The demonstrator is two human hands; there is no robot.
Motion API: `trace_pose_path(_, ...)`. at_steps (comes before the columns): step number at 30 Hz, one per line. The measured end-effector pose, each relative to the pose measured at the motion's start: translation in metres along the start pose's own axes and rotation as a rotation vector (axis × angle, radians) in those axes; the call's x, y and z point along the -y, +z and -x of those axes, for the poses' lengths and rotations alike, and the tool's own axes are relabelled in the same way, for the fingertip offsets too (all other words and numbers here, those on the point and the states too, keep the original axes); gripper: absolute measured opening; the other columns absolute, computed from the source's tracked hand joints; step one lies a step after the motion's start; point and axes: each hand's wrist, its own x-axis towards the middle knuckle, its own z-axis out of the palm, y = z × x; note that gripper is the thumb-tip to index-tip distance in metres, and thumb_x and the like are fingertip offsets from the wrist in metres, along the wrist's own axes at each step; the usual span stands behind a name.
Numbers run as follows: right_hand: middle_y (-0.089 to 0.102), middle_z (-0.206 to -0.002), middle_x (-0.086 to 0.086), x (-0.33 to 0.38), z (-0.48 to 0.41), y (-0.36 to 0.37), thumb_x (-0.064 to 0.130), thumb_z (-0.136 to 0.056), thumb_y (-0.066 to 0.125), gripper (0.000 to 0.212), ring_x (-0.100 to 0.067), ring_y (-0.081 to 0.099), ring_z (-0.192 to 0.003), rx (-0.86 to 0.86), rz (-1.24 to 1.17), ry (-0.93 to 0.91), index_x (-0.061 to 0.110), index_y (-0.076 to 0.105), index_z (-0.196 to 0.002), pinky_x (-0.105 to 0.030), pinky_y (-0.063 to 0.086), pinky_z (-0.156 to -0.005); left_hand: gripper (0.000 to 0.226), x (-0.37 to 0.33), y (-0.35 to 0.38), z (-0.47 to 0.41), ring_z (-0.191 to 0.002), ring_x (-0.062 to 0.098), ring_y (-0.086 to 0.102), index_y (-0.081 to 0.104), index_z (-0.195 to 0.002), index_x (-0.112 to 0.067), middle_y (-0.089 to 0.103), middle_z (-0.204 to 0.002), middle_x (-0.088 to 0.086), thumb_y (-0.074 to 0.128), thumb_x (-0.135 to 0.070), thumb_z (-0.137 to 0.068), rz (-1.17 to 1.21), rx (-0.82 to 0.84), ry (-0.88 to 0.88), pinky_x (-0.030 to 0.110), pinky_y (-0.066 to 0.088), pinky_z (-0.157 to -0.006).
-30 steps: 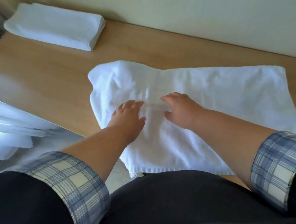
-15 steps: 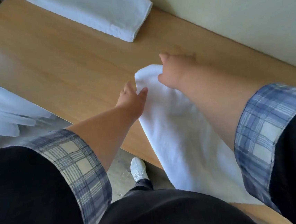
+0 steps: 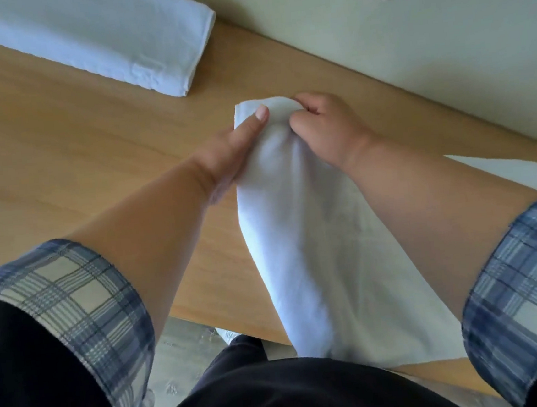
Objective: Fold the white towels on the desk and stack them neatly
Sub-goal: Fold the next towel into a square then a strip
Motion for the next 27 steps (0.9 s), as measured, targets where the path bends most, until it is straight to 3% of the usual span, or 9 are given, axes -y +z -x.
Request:
trace_pose_path(5, 0.036, -0.063, 0.008, -0.002, -0.015, -0.007, 0.021, -0.076, 0.049, 0.016, -0.009, 0.034, -0.064, -0.089, -0.01, 0.019, 0.018, 0.04, -0.063, -0.026, 0.029, -0.054, 0.111, -0.007, -0.022, 0.0, -0.131, 0.015, 0.052, 0.047, -0.143, -0.017, 0.058, -0.14, 0.0, 0.08, -0.074, -0.053, -0.027, 0.28, -0.085, 0.039, 0.034, -0.113)
trace_pose_path(8, 0.044, -0.06, 0.008, -0.007, -0.033, -0.008, 0.023, -0.082, 0.052, 0.021, -0.011, 0.042, -0.065, -0.148, 0.085, 0.056, 0.017, 0.044, -0.063, -0.022, 0.032, -0.052, 0.088, -0.003, -0.033, 0.005, -0.127, 0.014, 0.056, 0.052, -0.137, -0.016, 0.063, -0.134, 0.0, 0.081, -0.061, -0.066, -0.033, 0.255, -0.102, 0.034, 0.041, -0.109)
trace_pose_path(11, 0.059, -0.076, 0.0, -0.011, -0.057, -0.001, 0.026, -0.085, 0.052, 0.014, -0.022, 0.054, -0.08, -0.149, 0.251, 0.036, 0.015, 0.055, -0.077, -0.028, 0.033, -0.062, 0.055, 0.003, -0.048, 0.015, -0.115, 0.017, 0.064, 0.06, -0.127, -0.019, 0.07, -0.122, 0.0, 0.072, -0.048, -0.081, -0.199, 0.165, -0.152, 0.032, 0.05, -0.097)
trace_pose_path(14, 0.067, -0.099, -0.012, -0.014, -0.079, 0.011, 0.025, -0.088, 0.051, 0.02, -0.029, 0.06, -0.093, -0.175, 0.316, 0.043, 0.012, 0.063, -0.096, -0.028, 0.036, -0.069, 0.048, 0.014, -0.058, 0.029, -0.102, 0.017, 0.07, 0.067, -0.114, -0.023, 0.074, -0.109, -0.002, 0.077, -0.044, -0.072, -0.346, 0.131, -0.239, 0.022, 0.054, -0.077)
trace_pose_path(16, 0.067, -0.107, -0.011, -0.016, -0.089, 0.02, 0.025, -0.09, 0.051, 0.023, -0.03, 0.06, -0.1, -0.186, 0.352, 0.064, 0.013, 0.065, -0.103, -0.027, 0.038, -0.073, 0.048, 0.027, -0.062, 0.036, -0.103, 0.017, 0.07, 0.066, -0.117, -0.022, 0.074, -0.111, -0.002, 0.082, -0.033, -0.073, -0.337, 0.115, -0.266, 0.029, 0.053, -0.087)
trace_pose_path(19, 0.06, -0.127, -0.005, -0.016, -0.091, 0.038, 0.031, -0.093, 0.055, 0.03, -0.029, 0.053, -0.12, -0.246, 0.471, 0.073, 0.025, 0.063, -0.121, -0.033, 0.043, -0.097, 0.041, 0.048, -0.067, 0.041, -0.103, 0.026, 0.07, 0.064, -0.123, -0.018, 0.073, -0.113, 0.005, 0.076, -0.019, -0.084, -0.208, -0.072, -0.287, 0.045, 0.052, -0.095)
trace_pose_path(22, 0.053, -0.134, -0.003, -0.018, -0.061, 0.064, 0.032, -0.092, 0.058, 0.036, -0.028, 0.047, -0.125, -0.253, 0.518, 0.019, 0.03, 0.06, -0.128, -0.037, 0.037, -0.101, 0.034, 0.065, -0.066, 0.044, -0.094, 0.028, 0.072, 0.061, -0.125, -0.018, 0.073, -0.107, 0.008, 0.065, -0.024, -0.092, -0.145, -0.277, -0.326, 0.049, 0.058, -0.084)
trace_pose_path(25, 0.038, -0.151, -0.007, -0.031, -0.013, 0.091, 0.041, -0.092, 0.058, 0.048, -0.031, 0.033, -0.139, -0.099, 0.566, 0.039, 0.028, 0.052, -0.138, -0.041, 0.028, -0.112, 0.037, 0.07, -0.064, 0.046, -0.087, 0.025, 0.069, 0.054, -0.126, -0.025, 0.069, -0.103, 0.004, 0.059, -0.034, -0.091, -0.297, -0.433, -0.315, 0.044, 0.061, -0.074)
trace_pose_path(27, 0.01, -0.165, -0.009, -0.042, 0.01, 0.103, 0.052, -0.093, 0.052, 0.07, -0.03, 0.006, -0.152, 0.107, 0.59, 0.111, 0.029, 0.026, -0.154, -0.049, 0.007, -0.121, 0.042, 0.069, -0.063, 0.05, -0.082, 0.02, 0.066, 0.045, -0.122, -0.035, 0.065, -0.1, -0.001, 0.063, -0.049, -0.086, -0.477, -0.525, -0.283, 0.036, 0.058, -0.065)
